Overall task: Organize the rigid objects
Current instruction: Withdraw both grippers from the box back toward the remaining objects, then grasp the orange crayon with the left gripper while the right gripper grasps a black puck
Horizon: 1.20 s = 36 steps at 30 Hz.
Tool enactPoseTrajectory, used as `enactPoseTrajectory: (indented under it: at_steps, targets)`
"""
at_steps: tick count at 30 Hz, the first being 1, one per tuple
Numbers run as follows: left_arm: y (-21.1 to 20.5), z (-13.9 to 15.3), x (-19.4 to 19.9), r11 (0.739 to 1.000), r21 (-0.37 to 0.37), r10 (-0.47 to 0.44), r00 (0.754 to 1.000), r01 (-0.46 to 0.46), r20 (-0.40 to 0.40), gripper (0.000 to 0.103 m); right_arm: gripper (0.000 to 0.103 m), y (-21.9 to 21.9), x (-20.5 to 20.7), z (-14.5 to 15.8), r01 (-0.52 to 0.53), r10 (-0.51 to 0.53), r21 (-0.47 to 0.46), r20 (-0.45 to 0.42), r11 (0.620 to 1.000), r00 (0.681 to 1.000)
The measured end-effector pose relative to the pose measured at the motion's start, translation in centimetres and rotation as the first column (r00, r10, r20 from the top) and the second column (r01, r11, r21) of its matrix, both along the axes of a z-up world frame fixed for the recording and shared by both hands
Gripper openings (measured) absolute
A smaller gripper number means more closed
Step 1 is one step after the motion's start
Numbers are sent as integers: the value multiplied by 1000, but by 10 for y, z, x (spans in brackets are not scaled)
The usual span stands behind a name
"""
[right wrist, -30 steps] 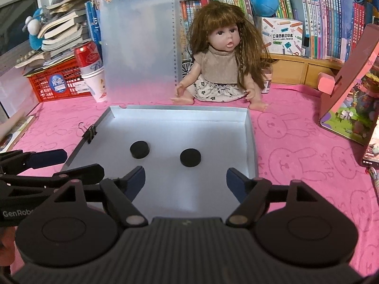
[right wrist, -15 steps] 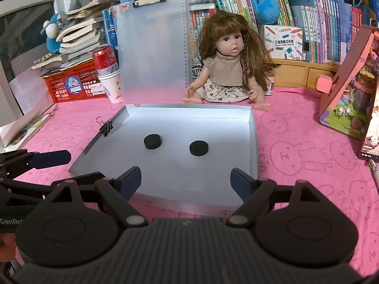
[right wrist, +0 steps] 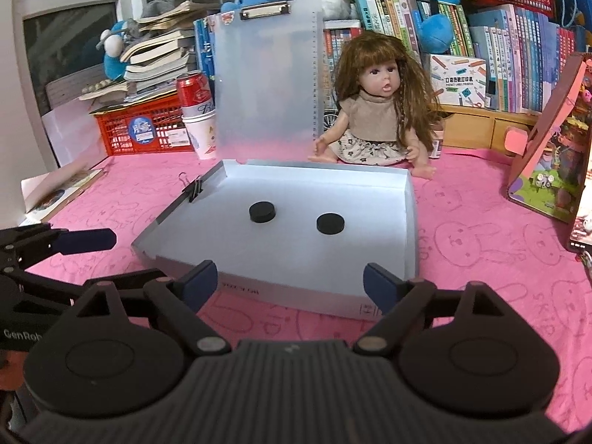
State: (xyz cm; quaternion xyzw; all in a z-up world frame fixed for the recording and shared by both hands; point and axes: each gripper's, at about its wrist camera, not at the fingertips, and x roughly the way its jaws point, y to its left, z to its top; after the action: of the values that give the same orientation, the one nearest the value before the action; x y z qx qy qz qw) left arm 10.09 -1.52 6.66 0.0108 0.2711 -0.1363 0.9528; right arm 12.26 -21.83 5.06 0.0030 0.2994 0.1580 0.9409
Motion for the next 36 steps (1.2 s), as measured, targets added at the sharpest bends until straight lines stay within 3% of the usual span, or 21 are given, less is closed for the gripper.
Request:
enactPoseTrajectory:
  at_steps: [7, 22, 36]
  targets:
    - [6, -8, -18, 1000, -16, 3, 1000, -3, 9, 86, 97, -2, -19, -10, -16, 16, -7, 49, 1000, 999]
    - [28, -26, -66, 998, -31, 62, 997, -61, 38, 87, 98, -26, -57, -31, 60, -62, 15, 113, 998, 992]
    - [48, -44, -106, 990, -5, 142, 990, -142, 19, 80, 89, -42, -78, -51, 103, -101, -9, 114, 995, 988]
